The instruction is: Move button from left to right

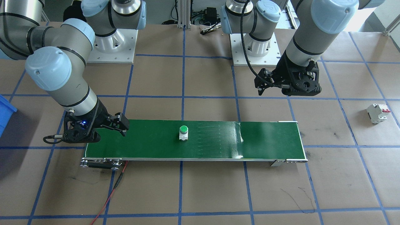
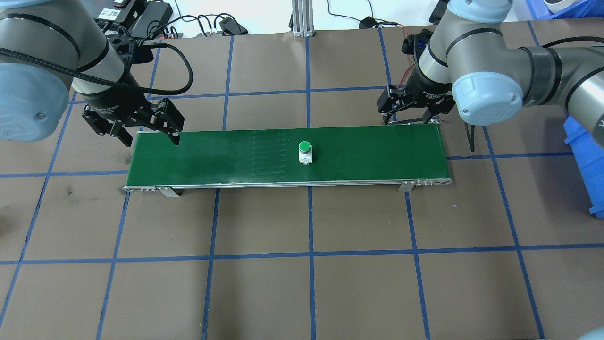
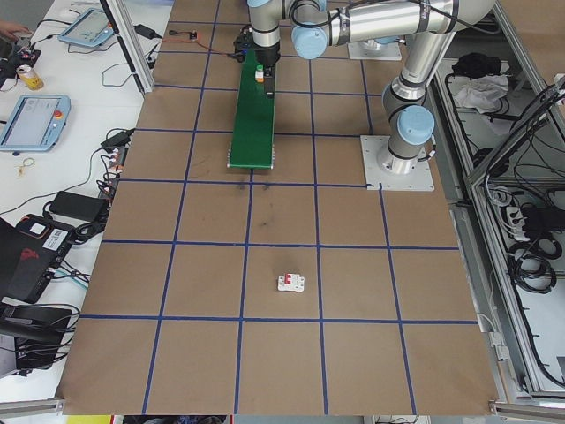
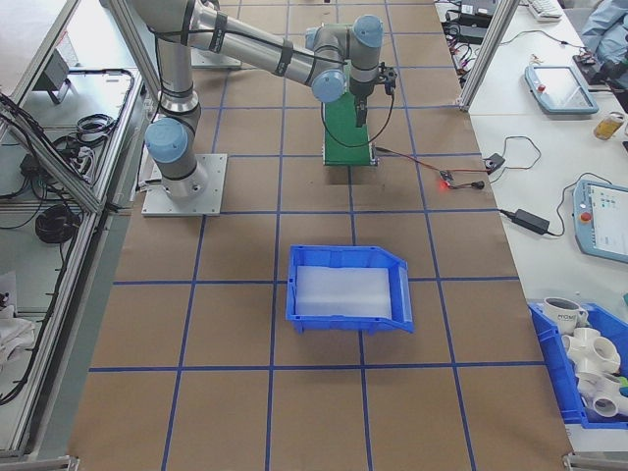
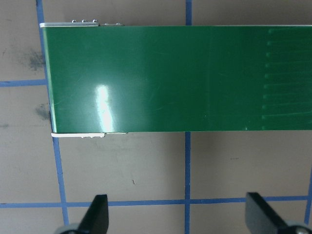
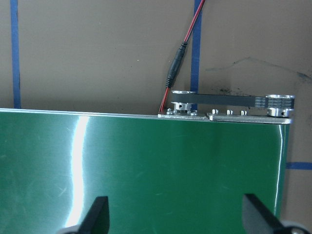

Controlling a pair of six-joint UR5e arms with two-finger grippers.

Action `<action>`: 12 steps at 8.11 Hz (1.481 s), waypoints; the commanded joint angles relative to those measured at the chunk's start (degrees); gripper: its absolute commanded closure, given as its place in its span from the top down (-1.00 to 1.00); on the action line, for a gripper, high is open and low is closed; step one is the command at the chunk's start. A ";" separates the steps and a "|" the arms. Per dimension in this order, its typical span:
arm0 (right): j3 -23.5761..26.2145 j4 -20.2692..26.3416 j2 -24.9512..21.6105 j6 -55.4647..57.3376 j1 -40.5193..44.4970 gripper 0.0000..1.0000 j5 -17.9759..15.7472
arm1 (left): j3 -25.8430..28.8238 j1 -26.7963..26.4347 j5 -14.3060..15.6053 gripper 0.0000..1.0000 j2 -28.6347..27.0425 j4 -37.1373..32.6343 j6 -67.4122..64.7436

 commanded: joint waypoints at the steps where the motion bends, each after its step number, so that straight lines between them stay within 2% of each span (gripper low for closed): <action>1: 0.10 0.03 0.04 1.99 0.11 0.95 1.79 | -0.08 0.00 -0.10 1.00 -0.05 -0.02 0.07; 7: 0.80 0.12 0.22 6.20 4.06 0.96 3.02 | -0.08 0.27 0.33 1.00 0.13 -0.11 0.68; 10: 0.80 -0.23 1.70 6.21 4.86 0.93 3.73 | -0.43 0.36 0.60 1.00 0.22 -0.02 0.86; 12: 0.80 -2.51 3.55 5.43 4.86 0.95 2.68 | -0.52 0.36 0.60 1.00 0.22 0.06 0.95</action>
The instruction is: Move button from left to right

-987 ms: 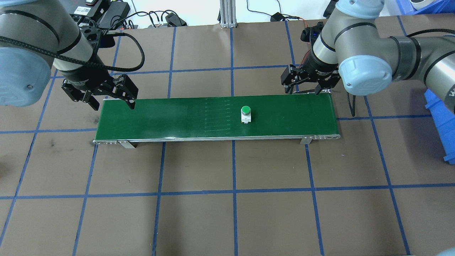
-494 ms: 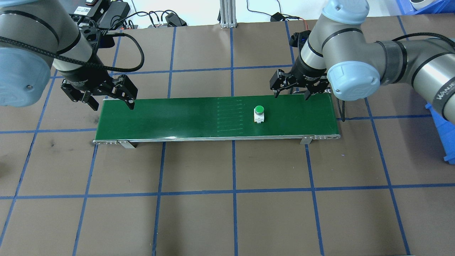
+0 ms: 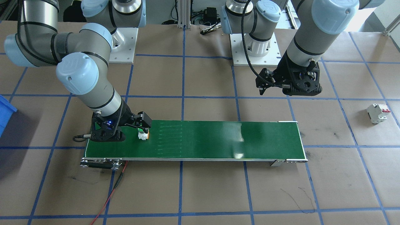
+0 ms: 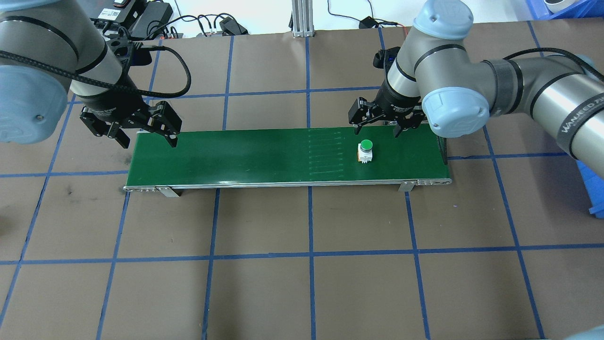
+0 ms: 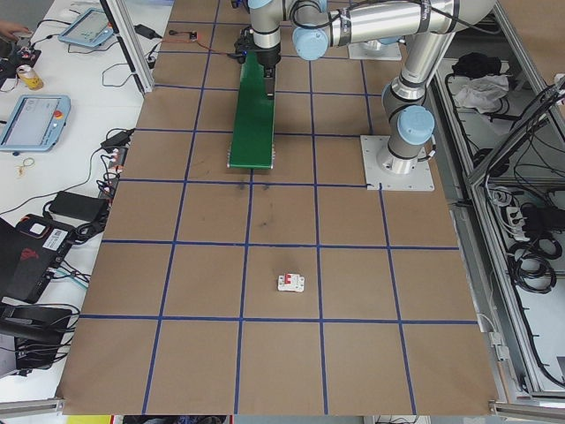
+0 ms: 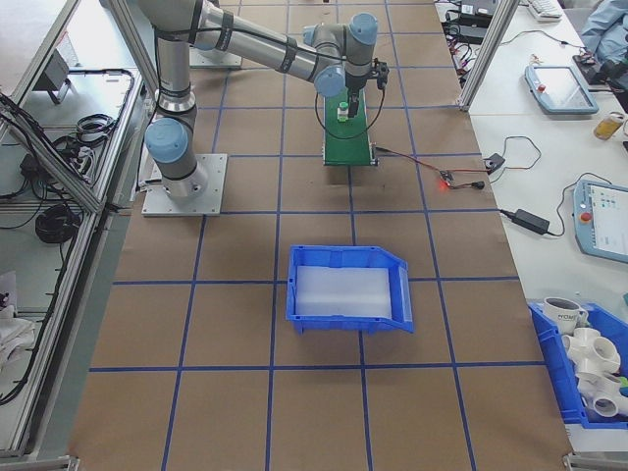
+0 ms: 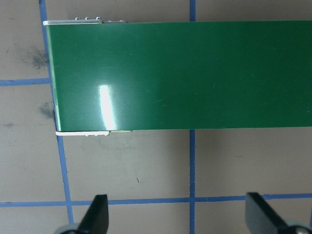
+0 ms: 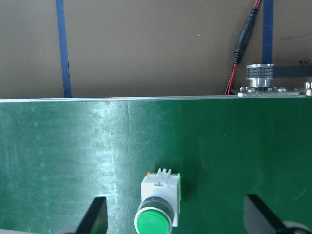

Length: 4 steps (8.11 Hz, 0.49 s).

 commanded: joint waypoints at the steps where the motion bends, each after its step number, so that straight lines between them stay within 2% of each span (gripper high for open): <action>1: 0.00 -2.02 3.67 -1.17 0.07 0.95 -1.98 | -0.06 0.00 0.03 1.00 0.00 0.09 0.06; 2: 0.00 -2.02 4.56 -3.61 -0.02 0.91 -7.21 | -0.15 0.00 0.03 1.00 0.09 0.09 0.06; 3: 0.09 -1.50 4.66 -4.85 -0.19 0.50 -11.27 | -0.15 0.00 0.03 1.00 0.09 0.09 0.06; 4: 0.00 1.55 4.66 -4.60 -0.46 -0.19 -11.48 | -0.15 0.00 0.03 1.00 0.09 0.09 0.06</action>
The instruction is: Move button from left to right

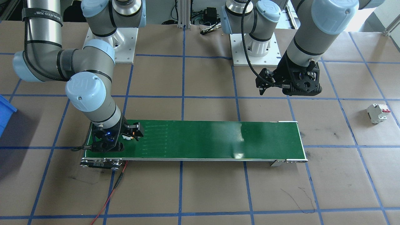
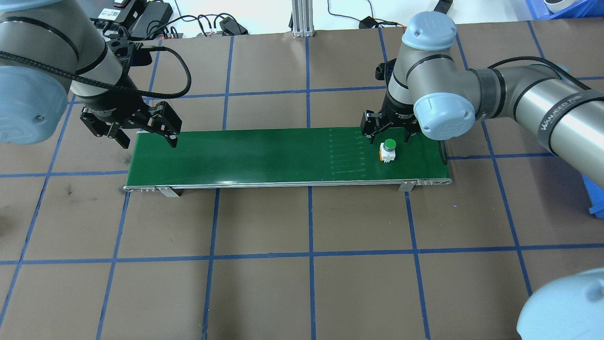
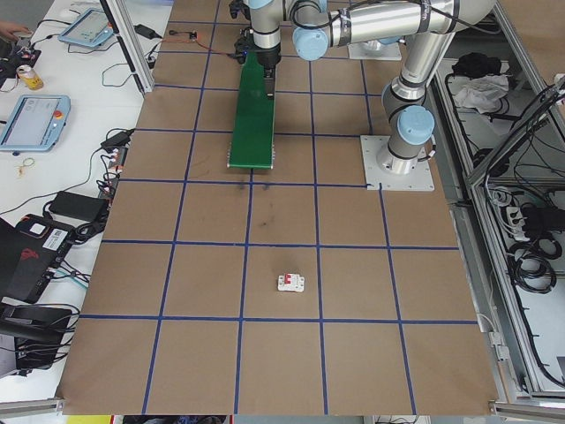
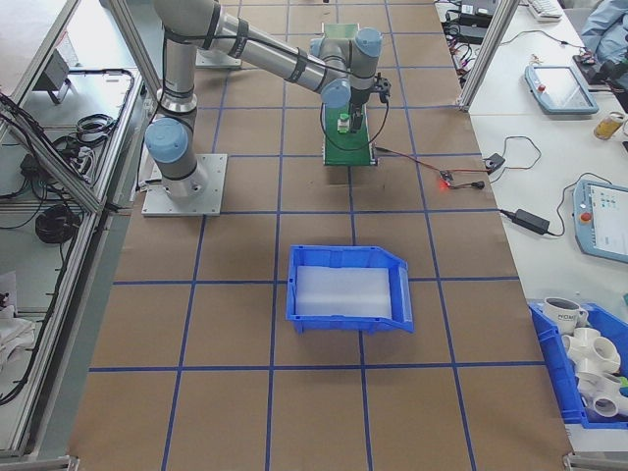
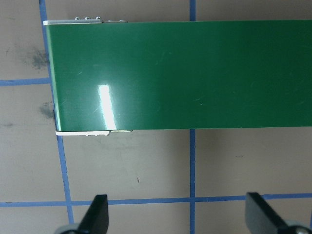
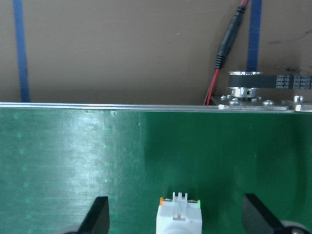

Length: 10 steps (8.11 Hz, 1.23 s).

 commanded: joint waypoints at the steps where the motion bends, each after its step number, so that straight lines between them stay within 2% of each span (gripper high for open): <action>1: -0.04 5.69 0.38 -1.12 -1.07 -0.42 -3.65 | -0.03 0.00 0.00 1.00 0.03 0.00 0.00; 4: -0.30 8.44 0.38 -5.67 -3.71 -0.45 -3.64 | 0.50 0.09 0.00 1.00 -0.15 0.35 0.00; 6: -3.71 8.62 -0.32 -10.41 -9.04 -0.50 -4.26 | 0.50 0.09 -0.18 1.00 -0.24 0.35 0.00; 7: -6.51 8.79 -0.41 -16.35 -12.99 -0.59 -5.74 | 0.50 0.09 -0.35 1.00 -0.24 0.35 -0.09; 9: -10.22 8.53 -0.67 -26.99 -19.41 -0.59 -7.76 | 0.33 0.09 -0.26 1.00 -0.15 0.35 -0.09; 10: -10.93 8.01 -0.68 -35.83 -22.66 -0.59 -8.73 | 0.41 0.09 -0.35 1.00 -0.15 0.35 -0.09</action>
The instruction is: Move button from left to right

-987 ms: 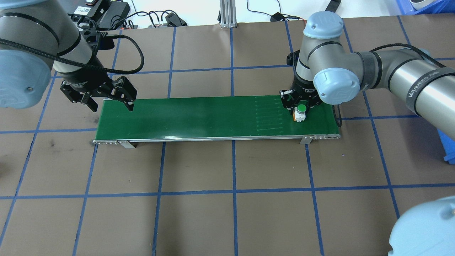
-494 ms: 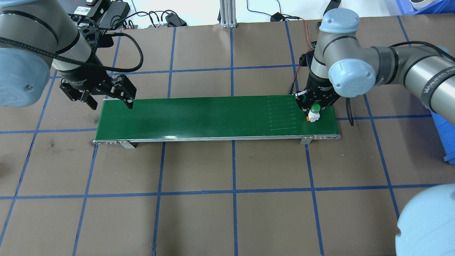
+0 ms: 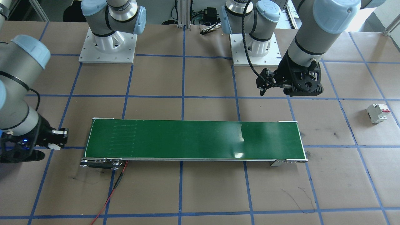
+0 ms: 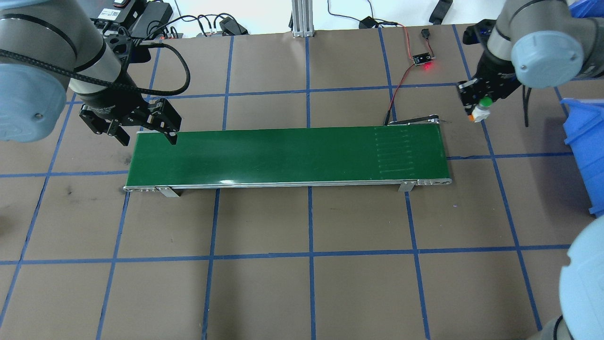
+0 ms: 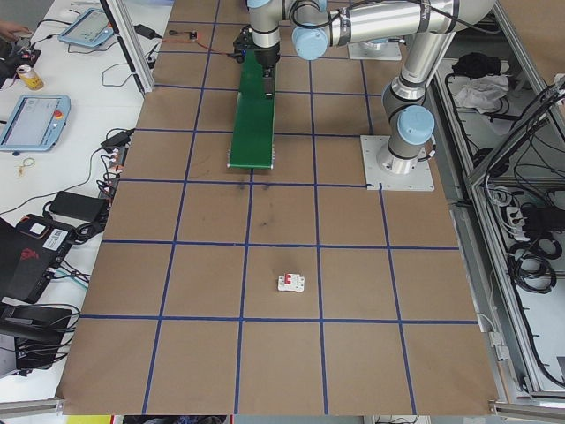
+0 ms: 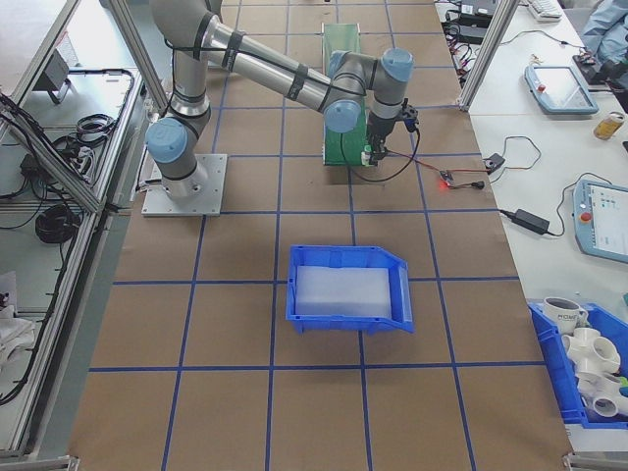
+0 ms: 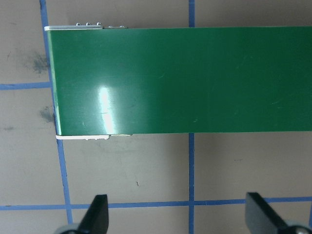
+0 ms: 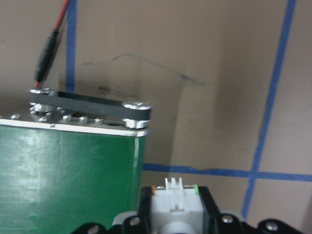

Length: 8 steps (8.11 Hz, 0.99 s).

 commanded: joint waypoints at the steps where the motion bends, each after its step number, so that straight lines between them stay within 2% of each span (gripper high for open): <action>1: -2.71 -0.77 -0.12 -21.45 -10.73 -0.58 -1.99 | -0.38 0.00 0.12 1.00 0.14 0.00 -0.01; 6: -2.71 -11.55 0.93 -61.01 -30.26 -0.58 -1.28 | -0.56 0.00 0.21 1.00 0.41 0.00 0.08; 7: -2.63 -12.19 2.24 -67.26 -32.03 -0.58 -1.11 | -0.48 0.00 0.30 1.00 0.41 0.00 0.08; 8: -2.54 -12.54 4.78 -73.33 -33.18 -0.52 2.98 | -0.56 0.00 0.30 1.00 0.67 0.00 0.08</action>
